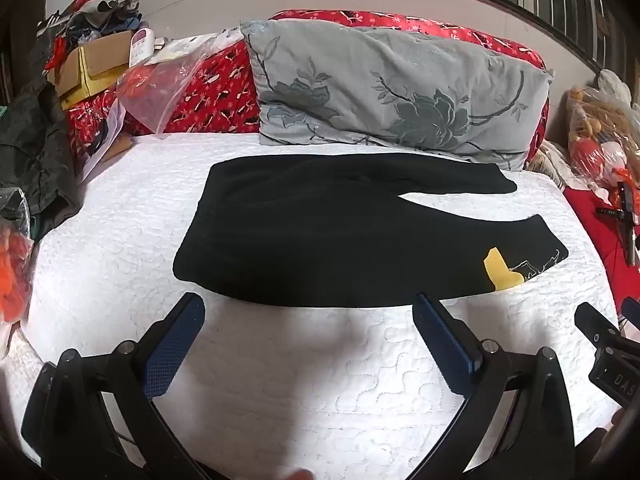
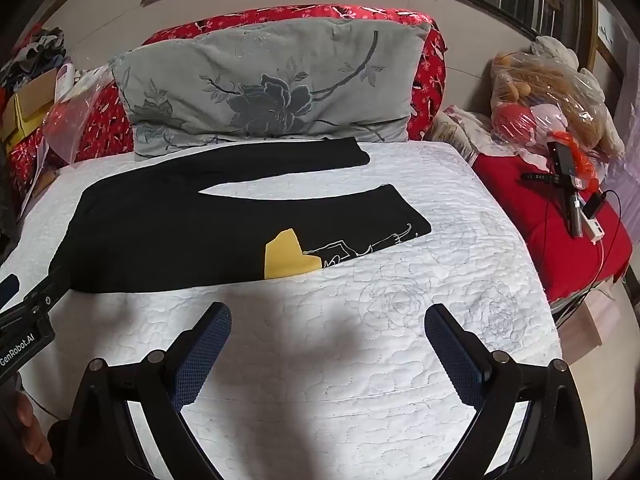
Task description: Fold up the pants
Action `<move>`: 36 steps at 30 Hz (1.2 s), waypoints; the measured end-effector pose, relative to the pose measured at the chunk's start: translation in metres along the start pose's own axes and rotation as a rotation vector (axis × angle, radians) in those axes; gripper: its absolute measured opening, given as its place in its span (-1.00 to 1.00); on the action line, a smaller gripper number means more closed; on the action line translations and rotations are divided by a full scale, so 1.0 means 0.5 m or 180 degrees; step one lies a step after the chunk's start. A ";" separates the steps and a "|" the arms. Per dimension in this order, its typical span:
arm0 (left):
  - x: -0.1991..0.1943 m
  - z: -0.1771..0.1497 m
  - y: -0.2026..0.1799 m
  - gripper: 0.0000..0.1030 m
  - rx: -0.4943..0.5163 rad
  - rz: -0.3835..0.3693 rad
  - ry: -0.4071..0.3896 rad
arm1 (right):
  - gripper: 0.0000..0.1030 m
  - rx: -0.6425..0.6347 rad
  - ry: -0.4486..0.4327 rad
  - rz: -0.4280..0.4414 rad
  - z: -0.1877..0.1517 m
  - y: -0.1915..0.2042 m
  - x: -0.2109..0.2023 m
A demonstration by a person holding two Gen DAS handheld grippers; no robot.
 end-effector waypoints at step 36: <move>0.007 -0.017 -0.003 1.00 0.0005 0.0075 0.0040 | 0.91 0.0069 -0.0054 0.0049 -0.008 -0.027 -0.007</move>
Point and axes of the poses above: each gripper's, at about its wrist camera, not at the fingertips, and x roughly the way its jaws point, y to its left, z to its top, the point moved 5 cm from there along x, roughly the way its jaws point, and after that the axes turned 13 degrees about y, right-handed, at the moved point
